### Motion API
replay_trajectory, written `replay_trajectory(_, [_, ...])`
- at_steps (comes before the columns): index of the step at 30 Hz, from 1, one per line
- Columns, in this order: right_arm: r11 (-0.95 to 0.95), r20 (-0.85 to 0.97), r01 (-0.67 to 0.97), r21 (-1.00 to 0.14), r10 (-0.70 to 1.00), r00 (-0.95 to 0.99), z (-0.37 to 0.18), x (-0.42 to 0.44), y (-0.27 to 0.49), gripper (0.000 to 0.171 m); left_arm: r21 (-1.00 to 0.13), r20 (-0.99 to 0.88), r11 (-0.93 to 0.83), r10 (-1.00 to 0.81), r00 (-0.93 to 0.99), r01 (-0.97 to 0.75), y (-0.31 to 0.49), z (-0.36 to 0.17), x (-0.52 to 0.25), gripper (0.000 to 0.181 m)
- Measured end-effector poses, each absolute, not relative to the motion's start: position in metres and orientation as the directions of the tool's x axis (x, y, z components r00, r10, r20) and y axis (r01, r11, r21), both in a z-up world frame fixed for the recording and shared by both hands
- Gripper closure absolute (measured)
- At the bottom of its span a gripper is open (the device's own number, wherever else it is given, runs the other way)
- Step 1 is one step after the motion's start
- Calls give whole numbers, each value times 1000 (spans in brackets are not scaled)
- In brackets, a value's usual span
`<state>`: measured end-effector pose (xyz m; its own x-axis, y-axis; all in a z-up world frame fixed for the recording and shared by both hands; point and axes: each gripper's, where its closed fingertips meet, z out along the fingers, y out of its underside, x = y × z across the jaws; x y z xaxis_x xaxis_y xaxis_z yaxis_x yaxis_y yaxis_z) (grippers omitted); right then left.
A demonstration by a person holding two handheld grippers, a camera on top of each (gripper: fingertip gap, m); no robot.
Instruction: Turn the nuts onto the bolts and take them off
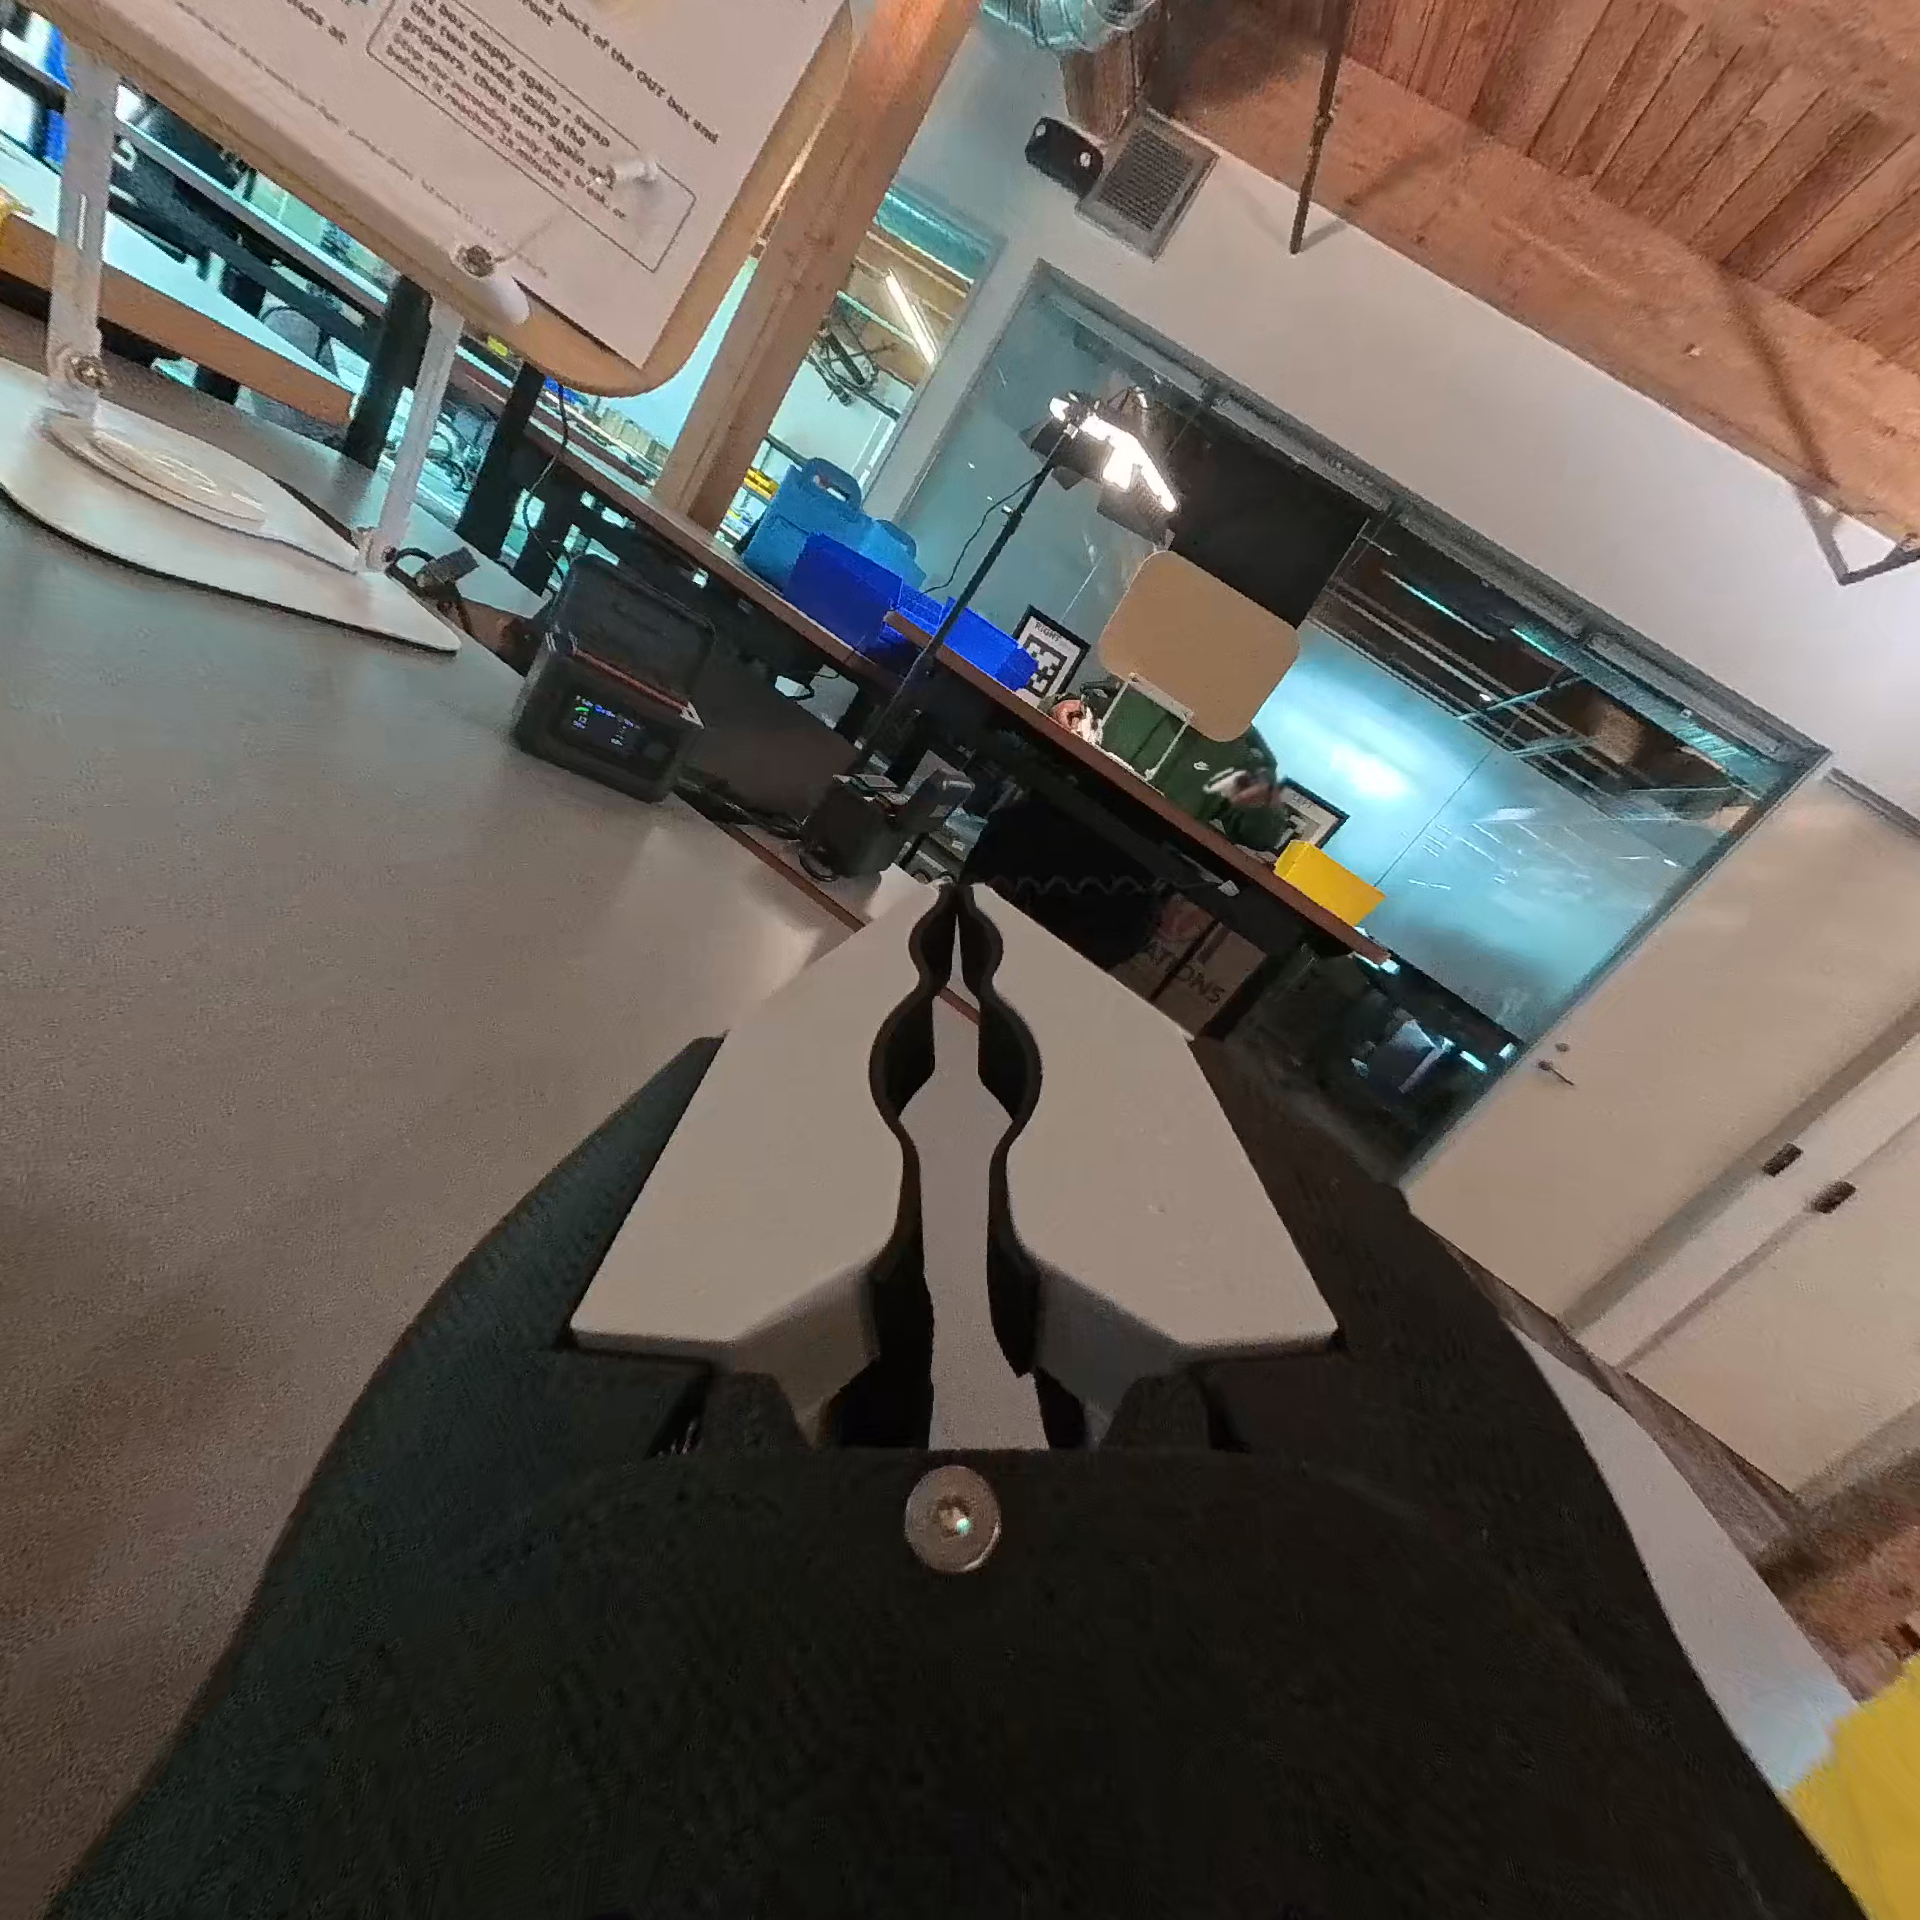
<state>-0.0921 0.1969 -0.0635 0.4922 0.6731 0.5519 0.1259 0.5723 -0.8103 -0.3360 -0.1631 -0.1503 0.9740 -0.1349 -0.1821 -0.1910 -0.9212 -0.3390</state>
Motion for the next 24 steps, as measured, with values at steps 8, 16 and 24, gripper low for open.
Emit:
replay_trajectory(8, [564, 546, 123, -816, 684, 483, -65, -93, 197, 171, -228, -135, -963, -117, 984, -146, -170, -175, -347, 163])
replay_trajectory(16, [560, 543, 118, -820, 695, 472, -66, -95, 195, 171, -387, -308, -889, -126, 943, -245, -137, -118, -345, 164])
replay_trajectory(24, [507, 476, 16, -862, 798, 370, -65, -100, 177, 171, -502, -667, -542, -254, 701, -674, -22, -21, -215, 164])
